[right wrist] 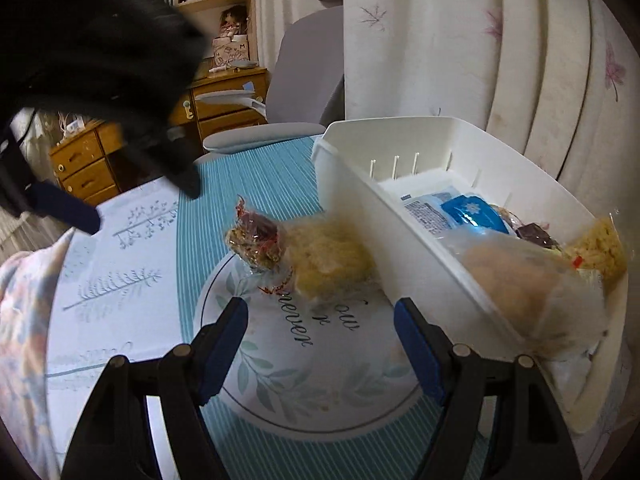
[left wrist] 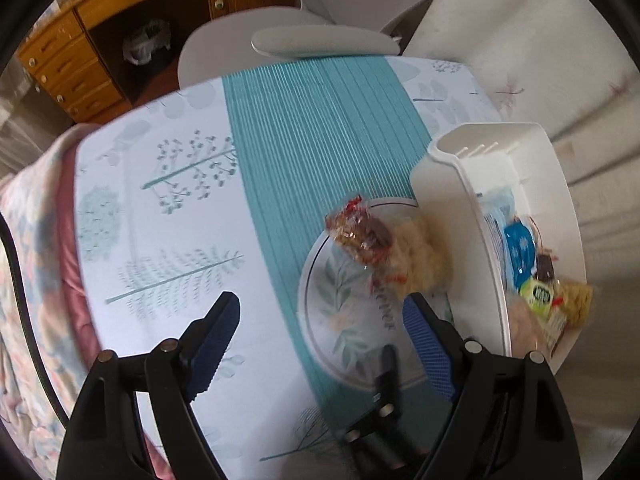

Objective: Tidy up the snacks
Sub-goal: 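Move both open tools back toward the clear fried-snack bag and cake, then grasp the clear bag of fried snacks with the left tool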

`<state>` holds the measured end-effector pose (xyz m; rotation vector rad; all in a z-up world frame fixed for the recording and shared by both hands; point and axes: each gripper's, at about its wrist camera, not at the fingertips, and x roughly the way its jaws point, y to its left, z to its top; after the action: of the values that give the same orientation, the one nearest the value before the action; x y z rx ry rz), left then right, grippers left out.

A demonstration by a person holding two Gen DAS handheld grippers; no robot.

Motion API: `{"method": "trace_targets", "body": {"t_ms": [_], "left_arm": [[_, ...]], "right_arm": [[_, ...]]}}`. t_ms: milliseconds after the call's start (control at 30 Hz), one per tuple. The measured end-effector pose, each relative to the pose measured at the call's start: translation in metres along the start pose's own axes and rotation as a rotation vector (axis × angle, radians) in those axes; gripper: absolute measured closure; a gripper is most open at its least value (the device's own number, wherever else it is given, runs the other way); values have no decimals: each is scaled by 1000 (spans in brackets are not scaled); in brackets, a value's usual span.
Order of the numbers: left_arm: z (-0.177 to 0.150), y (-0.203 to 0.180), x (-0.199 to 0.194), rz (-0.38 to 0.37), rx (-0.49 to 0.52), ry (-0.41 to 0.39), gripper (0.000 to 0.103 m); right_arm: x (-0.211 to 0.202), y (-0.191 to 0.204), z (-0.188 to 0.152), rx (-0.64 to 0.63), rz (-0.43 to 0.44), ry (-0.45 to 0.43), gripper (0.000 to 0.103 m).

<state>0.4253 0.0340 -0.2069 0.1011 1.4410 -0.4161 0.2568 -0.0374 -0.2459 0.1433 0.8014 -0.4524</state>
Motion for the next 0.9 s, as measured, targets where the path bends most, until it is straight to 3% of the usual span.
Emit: {"method": "trace_targets", "body": {"t_ms": [333, 567, 767, 900], "left_arm": [[31, 0, 54, -71, -135, 115, 20], [44, -4, 79, -74, -153, 169, 26], [52, -6, 96, -89, -177, 200, 44], [55, -9, 104, -99, -175, 215, 57]], "right_arm": [[24, 14, -4, -63, -7, 4, 41], [36, 15, -5, -86, -16, 26, 55], [44, 15, -1, -98, -10, 35, 68], [47, 15, 1, -101, 4, 54, 86]]}}
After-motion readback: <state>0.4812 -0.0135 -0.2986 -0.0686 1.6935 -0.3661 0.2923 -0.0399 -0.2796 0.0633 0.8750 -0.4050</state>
